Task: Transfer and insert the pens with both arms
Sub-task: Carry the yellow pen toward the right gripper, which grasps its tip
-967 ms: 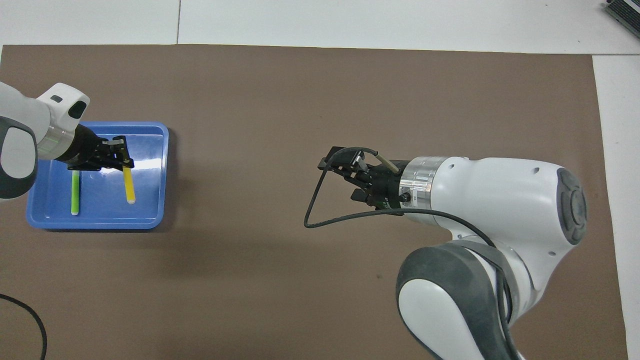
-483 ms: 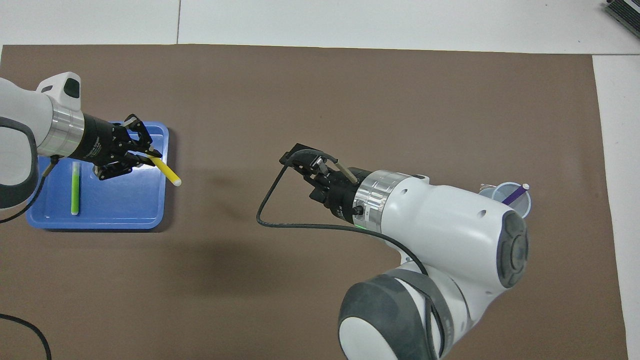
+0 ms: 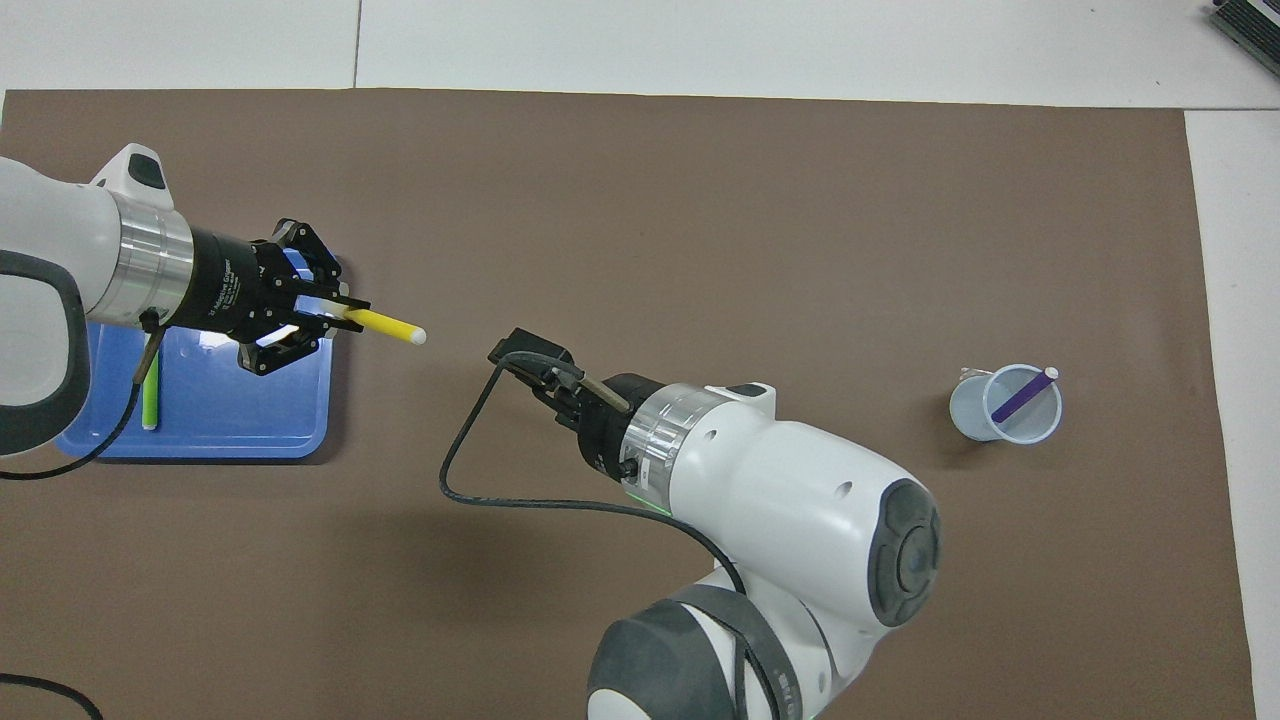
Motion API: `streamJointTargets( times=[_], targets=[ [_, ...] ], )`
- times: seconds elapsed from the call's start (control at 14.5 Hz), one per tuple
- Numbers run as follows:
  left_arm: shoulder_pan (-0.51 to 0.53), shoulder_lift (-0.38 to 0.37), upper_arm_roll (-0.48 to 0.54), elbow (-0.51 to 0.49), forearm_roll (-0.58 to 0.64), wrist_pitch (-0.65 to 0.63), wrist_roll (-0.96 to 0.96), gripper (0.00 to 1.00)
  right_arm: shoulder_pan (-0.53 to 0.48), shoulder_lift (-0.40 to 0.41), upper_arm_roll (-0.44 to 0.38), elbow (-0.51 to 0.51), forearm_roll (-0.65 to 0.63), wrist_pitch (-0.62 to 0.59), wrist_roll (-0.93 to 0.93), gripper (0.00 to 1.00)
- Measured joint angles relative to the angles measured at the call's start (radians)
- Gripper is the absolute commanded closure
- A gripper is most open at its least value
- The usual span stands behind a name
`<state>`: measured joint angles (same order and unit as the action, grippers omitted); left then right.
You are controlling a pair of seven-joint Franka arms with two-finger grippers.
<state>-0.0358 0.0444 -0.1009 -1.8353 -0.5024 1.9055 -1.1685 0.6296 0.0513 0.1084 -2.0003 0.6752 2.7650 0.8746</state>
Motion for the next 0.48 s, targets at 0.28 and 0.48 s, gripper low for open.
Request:
streamJointTargets(
  times=[0.28, 0.48],
  targets=[
    [-0.013, -0.056, 0.0, -0.037, -0.027, 0.003, -0.137, 1.0, 0.048, 0.05, 0.0, 0.035, 0.001, 0.073, 0.047, 0.0],
    [-0.051, -0.073, 0.0, -0.057, -0.029, 0.023, -0.202, 1.0, 0.065, 0.061, 0.001, 0.081, 0.001, 0.073, 0.066, 0.0]
  ],
)
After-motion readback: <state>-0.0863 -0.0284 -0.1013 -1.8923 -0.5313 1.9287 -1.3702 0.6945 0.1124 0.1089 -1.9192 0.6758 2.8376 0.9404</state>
